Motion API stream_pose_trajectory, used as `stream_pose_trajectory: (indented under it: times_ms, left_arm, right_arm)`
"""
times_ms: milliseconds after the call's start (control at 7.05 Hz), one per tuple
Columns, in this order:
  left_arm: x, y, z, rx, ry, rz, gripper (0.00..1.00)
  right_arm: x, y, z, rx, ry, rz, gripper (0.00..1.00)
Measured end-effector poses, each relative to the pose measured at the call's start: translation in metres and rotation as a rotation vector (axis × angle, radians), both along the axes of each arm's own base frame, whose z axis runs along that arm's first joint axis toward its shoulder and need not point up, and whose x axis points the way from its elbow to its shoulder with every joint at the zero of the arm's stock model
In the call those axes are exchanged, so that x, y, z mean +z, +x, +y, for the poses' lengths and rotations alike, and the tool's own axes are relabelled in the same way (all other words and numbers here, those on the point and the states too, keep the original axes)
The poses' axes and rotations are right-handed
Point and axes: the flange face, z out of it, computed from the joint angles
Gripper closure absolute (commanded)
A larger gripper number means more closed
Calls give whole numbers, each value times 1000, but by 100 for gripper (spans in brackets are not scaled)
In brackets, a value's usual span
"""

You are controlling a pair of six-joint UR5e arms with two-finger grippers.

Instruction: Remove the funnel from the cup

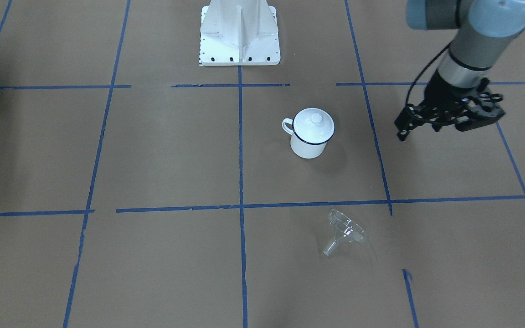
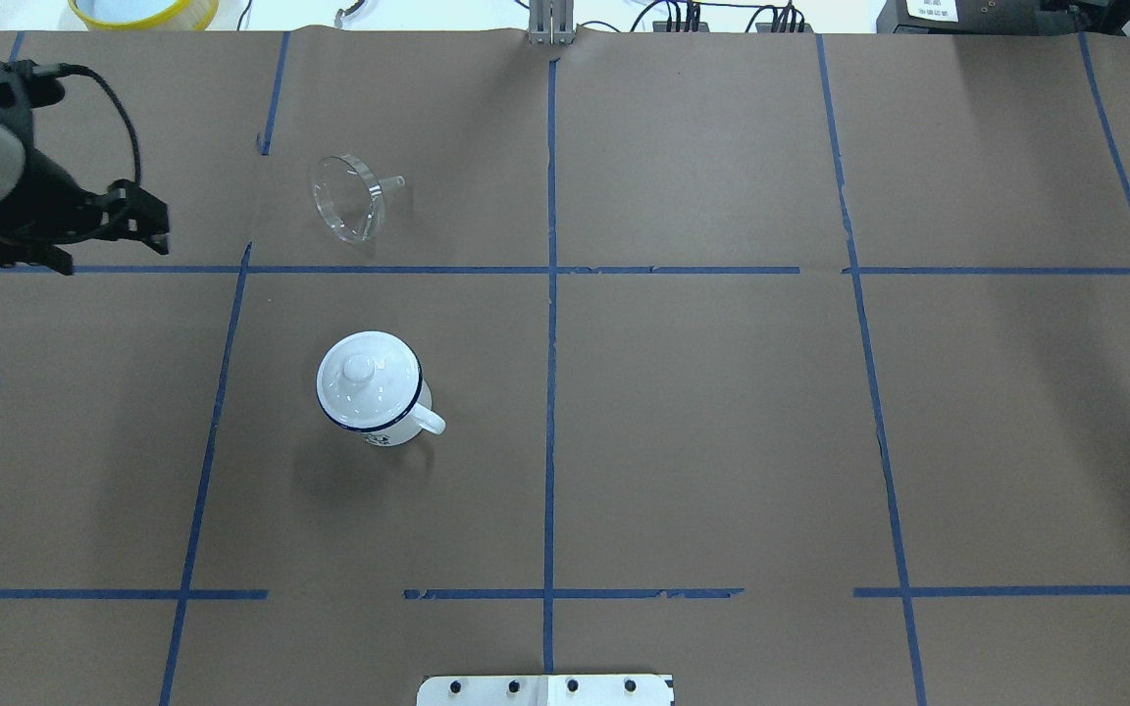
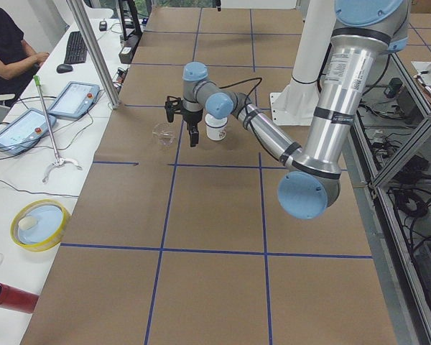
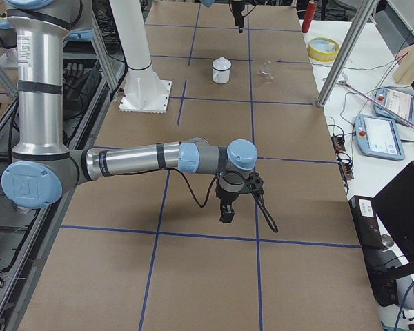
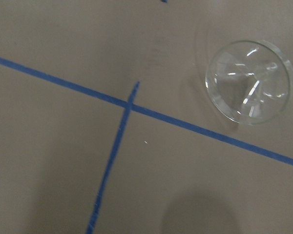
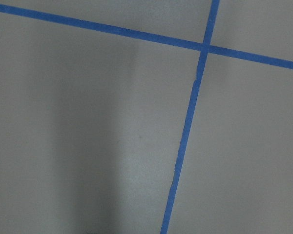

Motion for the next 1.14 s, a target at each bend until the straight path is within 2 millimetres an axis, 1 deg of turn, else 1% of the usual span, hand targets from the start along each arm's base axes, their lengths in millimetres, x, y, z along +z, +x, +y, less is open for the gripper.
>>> stream_pose_trajectory:
  times_ms: [142, 284, 426, 568, 709, 851, 993, 1135]
  left_arm:
    - [45, -53, -5, 56, 49, -40, 0]
    - [91, -107, -14, 124, 101, -84, 0]
    - [134, -154, -21, 189, 143, -115, 0]
    - [169, -200, -24, 232, 174, -135, 0]
    - [197, -238, -24, 253, 187, -150, 0]
    - [218, -260, -21, 269, 176, -132, 0]
    - [229, -268, -17, 275, 155, -78, 0]
    - [232, -270, -15, 276, 147, -39, 0]
  right_arm:
    - [0, 0, 0, 0, 0, 0, 0]
    - [0, 0, 0, 0, 0, 0, 0]
    - [0, 0, 0, 1, 0, 0, 0]
    - [0, 0, 0, 1, -1, 0, 0]
    - [0, 0, 0, 0, 0, 0, 0]
    - [0, 0, 0, 0, 0, 0, 0]
    - [0, 0, 0, 0, 0, 0, 0]
    - [0, 0, 0, 0, 0, 0, 0]
